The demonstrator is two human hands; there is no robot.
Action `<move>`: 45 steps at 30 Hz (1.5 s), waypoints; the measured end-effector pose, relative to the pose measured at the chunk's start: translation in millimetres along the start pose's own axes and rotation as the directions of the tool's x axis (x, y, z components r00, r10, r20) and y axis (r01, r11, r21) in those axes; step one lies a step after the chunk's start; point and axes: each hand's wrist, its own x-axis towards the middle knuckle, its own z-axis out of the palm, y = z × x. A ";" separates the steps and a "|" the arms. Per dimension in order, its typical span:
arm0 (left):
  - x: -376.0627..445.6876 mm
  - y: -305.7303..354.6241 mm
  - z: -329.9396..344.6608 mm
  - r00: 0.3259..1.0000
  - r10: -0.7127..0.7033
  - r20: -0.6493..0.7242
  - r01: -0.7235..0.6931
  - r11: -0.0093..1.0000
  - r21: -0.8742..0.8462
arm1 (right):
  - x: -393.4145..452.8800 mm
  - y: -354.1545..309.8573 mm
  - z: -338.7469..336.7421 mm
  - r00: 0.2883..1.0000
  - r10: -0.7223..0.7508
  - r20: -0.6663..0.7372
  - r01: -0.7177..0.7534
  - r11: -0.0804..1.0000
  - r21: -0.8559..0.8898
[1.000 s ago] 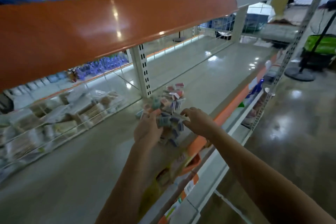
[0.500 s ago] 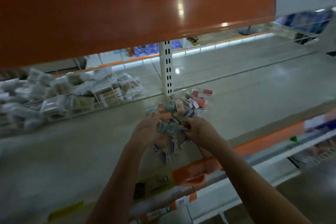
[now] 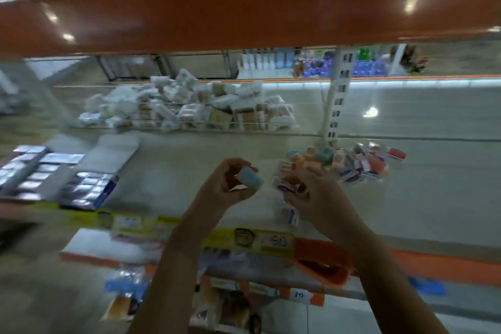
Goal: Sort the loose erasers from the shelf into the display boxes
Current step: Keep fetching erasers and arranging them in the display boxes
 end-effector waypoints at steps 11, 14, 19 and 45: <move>-119.3 36.2 -160.3 0.958 -0.017 -0.287 0.009 1.000 -0.029 | 22.8 -164.4 114.2 0.942 -0.283 0.179 0.257 0.954 0.155; -149.1 39.1 -213.9 0.950 -0.043 -0.309 0.016 0.996 -0.091 | 25.3 -210.5 156.4 0.934 -0.304 0.187 0.270 0.945 0.184; -182.7 38.6 -292.9 0.944 -0.100 -0.314 0.054 0.987 -0.152 | 34.1 -272.4 219.0 0.939 -0.276 0.205 0.235 0.951 0.200; -68.9 -4.5 -473.1 0.978 -0.196 -0.071 0.190 0.979 -0.074 | 169.7 -303.8 321.5 0.958 -0.013 0.285 -0.006 0.998 0.067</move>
